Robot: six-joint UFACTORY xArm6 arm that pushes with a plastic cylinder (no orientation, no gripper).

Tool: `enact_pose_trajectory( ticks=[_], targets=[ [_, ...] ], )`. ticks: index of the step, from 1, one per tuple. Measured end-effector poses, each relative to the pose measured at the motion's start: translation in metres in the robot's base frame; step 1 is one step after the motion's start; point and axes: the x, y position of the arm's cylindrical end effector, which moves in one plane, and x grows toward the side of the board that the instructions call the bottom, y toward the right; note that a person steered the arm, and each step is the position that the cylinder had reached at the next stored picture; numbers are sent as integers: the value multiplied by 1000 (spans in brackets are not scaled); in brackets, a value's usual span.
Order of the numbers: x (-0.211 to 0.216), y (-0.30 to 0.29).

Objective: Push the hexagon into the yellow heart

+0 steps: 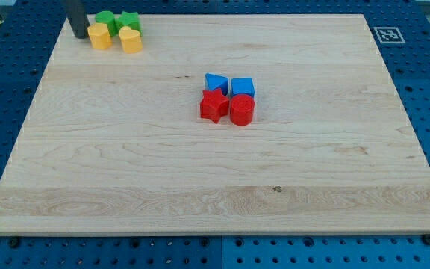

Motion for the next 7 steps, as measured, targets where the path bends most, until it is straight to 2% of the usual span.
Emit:
enact_pose_trajectory(
  ticks=[2,7],
  targets=[
    [14,12],
    [37,85]
  ],
)
